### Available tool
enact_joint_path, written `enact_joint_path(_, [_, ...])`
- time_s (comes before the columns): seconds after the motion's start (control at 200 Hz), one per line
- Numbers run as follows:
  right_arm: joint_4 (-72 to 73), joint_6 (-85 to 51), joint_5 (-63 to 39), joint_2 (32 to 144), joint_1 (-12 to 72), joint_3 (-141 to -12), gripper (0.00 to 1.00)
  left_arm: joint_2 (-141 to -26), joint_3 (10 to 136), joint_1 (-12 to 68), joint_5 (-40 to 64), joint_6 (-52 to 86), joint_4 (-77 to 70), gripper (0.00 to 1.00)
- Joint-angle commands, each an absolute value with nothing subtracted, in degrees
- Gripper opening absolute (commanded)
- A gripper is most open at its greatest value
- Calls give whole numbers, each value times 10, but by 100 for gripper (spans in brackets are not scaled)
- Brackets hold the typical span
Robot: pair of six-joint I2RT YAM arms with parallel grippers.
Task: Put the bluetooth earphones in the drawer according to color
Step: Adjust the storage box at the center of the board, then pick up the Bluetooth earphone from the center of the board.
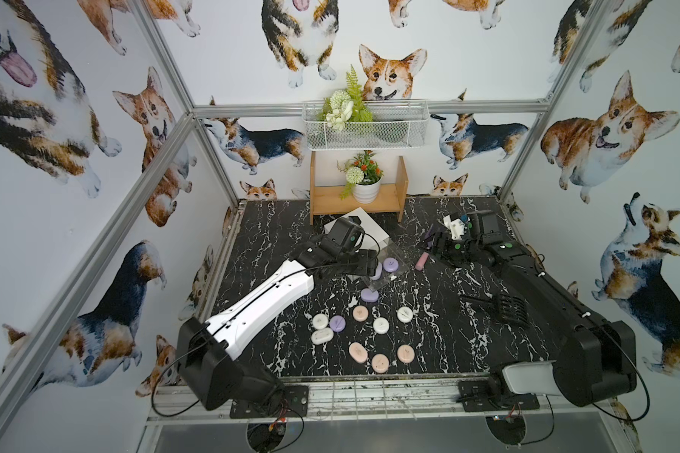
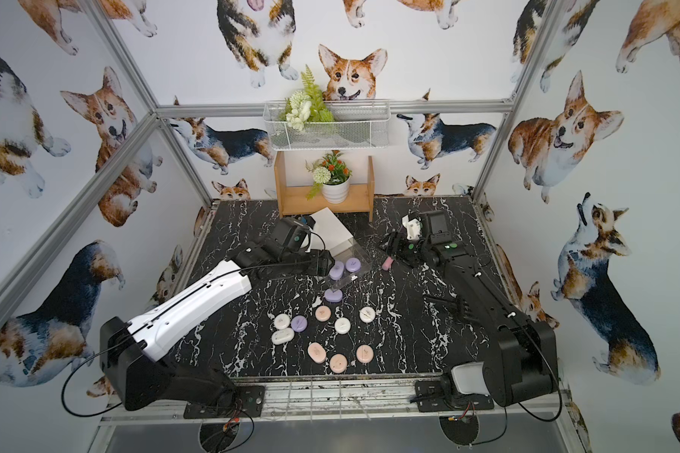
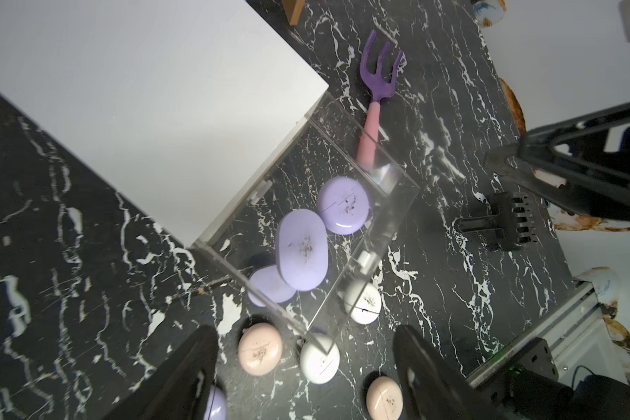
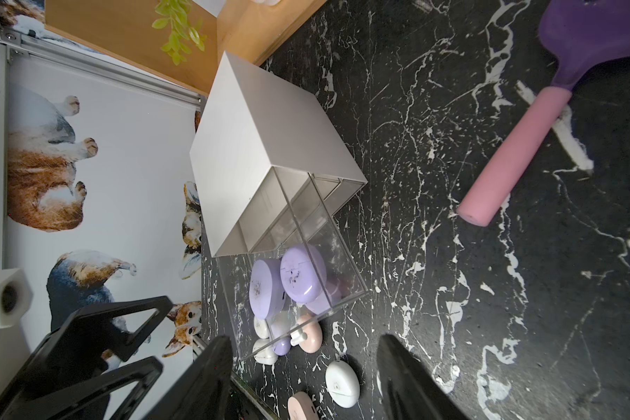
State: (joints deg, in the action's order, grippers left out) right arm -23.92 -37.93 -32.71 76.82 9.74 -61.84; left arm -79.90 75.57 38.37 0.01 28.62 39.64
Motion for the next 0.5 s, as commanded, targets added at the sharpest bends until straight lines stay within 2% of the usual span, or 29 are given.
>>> enact_joint_path(0.0, [-246,-365,-319,766,98,-626,69,-757,732,376,-80,263,511,83])
enact_joint_path(0.225, [-238,-370,-323,771,98,-621,69,-691,567,350,-54,300,510,82])
enact_joint_path(0.495, [-241,-367,-317,772,98,-618,69,-731,470,380,-11,358,417,80])
